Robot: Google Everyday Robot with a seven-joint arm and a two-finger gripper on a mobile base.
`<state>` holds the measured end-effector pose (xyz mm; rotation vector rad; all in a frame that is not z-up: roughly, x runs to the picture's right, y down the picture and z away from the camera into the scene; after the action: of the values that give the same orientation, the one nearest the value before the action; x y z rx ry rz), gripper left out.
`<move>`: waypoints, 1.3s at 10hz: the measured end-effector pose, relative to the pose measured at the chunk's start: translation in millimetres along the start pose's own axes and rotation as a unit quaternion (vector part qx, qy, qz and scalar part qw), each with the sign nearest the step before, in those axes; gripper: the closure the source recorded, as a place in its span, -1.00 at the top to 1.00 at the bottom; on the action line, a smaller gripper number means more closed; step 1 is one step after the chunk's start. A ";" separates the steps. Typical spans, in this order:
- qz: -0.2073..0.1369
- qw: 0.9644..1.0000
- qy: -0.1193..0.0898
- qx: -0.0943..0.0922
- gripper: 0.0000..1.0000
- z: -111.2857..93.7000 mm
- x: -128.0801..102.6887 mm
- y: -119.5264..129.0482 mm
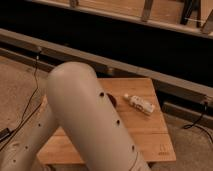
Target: Drag the pepper across the table
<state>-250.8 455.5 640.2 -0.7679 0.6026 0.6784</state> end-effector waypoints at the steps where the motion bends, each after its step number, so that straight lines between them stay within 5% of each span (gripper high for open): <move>1: -0.023 1.000 0.004 0.005 -0.31 0.3 4.3 8.9; 6: -0.064 0.998 0.022 0.018 0.58 4.0 12.5 23.4; 13: -0.123 0.991 0.040 0.016 0.60 1.6 15.0 37.8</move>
<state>-268.7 481.9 614.8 -0.8261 0.5793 0.4120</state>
